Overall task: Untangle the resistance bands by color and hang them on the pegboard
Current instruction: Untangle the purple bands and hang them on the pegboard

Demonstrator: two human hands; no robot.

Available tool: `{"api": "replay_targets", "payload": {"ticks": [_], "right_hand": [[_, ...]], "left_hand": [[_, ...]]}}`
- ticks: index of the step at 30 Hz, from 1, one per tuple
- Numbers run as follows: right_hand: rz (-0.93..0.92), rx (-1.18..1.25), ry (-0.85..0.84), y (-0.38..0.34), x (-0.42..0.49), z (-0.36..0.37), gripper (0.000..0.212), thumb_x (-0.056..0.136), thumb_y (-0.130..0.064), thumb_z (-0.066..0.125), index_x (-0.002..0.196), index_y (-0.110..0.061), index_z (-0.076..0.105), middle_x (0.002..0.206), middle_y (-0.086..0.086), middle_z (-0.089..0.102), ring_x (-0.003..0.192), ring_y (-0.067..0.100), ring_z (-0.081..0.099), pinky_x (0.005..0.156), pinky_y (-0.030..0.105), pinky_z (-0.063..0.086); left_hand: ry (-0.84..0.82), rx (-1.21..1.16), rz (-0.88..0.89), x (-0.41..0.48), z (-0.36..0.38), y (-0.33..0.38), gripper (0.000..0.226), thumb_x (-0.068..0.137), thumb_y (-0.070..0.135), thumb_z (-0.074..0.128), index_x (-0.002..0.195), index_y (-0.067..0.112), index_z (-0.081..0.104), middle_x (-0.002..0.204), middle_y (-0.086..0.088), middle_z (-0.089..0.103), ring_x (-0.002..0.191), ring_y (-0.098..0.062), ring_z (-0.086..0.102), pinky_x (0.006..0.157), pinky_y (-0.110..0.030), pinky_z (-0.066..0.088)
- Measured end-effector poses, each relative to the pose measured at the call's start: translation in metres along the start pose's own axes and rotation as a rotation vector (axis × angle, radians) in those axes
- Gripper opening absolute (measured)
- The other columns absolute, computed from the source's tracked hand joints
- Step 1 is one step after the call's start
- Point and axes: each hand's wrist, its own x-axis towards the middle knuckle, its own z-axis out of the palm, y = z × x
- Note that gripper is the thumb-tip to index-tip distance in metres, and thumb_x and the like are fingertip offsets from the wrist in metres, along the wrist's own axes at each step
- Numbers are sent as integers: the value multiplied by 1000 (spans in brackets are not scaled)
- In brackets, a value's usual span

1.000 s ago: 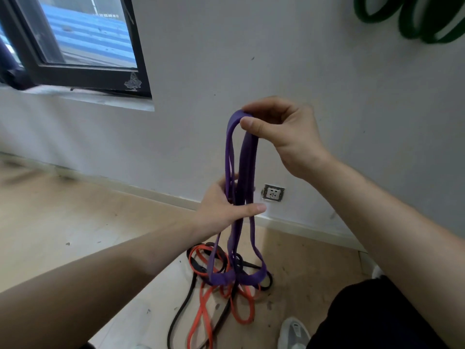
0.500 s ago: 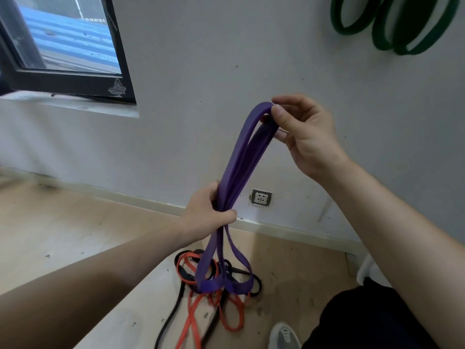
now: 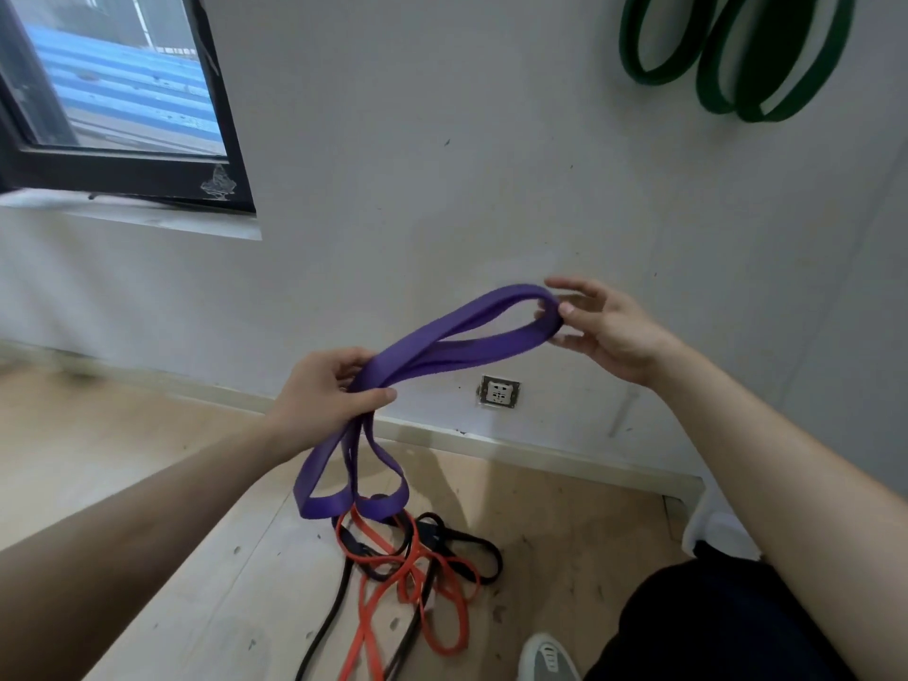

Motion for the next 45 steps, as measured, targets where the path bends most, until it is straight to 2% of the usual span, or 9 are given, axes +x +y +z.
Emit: {"api": "replay_targets", "payload": {"ticks": [6, 15, 18, 20, 25, 32, 36, 41, 45], "right_hand": [[290, -574, -278, 17, -4, 1, 49, 97, 4, 51, 139, -22, 51, 131, 7, 61, 127, 28, 54, 112, 48, 40], [-156, -815, -474, 11, -14, 115, 78, 82, -39, 81, 148, -22, 43, 139, -6, 57, 126, 5, 52, 96, 10, 40], [-274, -876, -468, 21, -14, 132, 43, 86, -32, 78, 122, -15, 61, 106, 4, 70, 94, 19, 65, 88, 38, 52], [-271, -889, -452, 16, -13, 133, 36, 85, -33, 78, 113, -14, 65, 96, 5, 70, 86, 21, 66, 84, 45, 52], [-289, -766, -409, -7, -16, 126, 31, 81, -24, 84, 106, -12, 69, 92, -1, 74, 78, 7, 66, 77, 26, 53], [-359, -574, -295, -26, -20, 115, 27, 84, -20, 80, 107, -9, 70, 90, 1, 73, 82, 9, 69, 80, 25, 55], [-348, -452, -234, -34, -22, 103, 27, 86, -14, 77, 109, -2, 68, 94, 17, 72, 80, 15, 68, 80, 30, 58], [-178, -487, -290, -23, -15, 63, 13, 87, -10, 75, 99, -10, 70, 79, 3, 68, 73, 13, 63, 67, 23, 53], [-3, -596, -402, -4, -12, 41, 22, 83, -10, 79, 102, -10, 69, 87, 7, 74, 78, 18, 69, 74, 27, 53]], "left_hand": [[49, -117, 44, 6, -9, 20, 22, 84, 16, 81, 104, 22, 76, 91, 5, 77, 87, -13, 71, 84, -27, 56], [-128, -23, 95, 6, -8, 33, 28, 82, 12, 83, 107, 19, 77, 94, 0, 78, 90, -22, 73, 88, -39, 59], [-178, 41, 132, 2, -14, 33, 30, 83, 13, 82, 112, 18, 75, 96, 3, 77, 90, -18, 72, 87, -38, 58], [-165, 61, 138, -1, -18, 32, 31, 84, 13, 81, 114, 17, 74, 97, 2, 76, 90, -17, 72, 87, -39, 59], [-112, 45, 118, -5, -12, 24, 36, 79, 10, 85, 110, 17, 69, 91, 0, 75, 84, -18, 72, 84, -44, 60], [-109, -7, 74, -9, 3, 10, 30, 82, 16, 83, 106, 15, 66, 93, -10, 75, 89, -26, 74, 86, -48, 60], [-127, -60, 17, -9, 8, 6, 23, 88, 21, 78, 108, 17, 68, 96, -9, 74, 90, -25, 73, 86, -48, 61], [-123, -126, -3, -5, 0, 17, 21, 89, 20, 76, 109, 16, 71, 94, -7, 76, 89, -22, 74, 83, -33, 60], [-80, -130, 32, -2, -6, 23, 23, 88, 19, 78, 110, 19, 74, 96, -5, 76, 92, -23, 71, 85, -31, 58]]}}
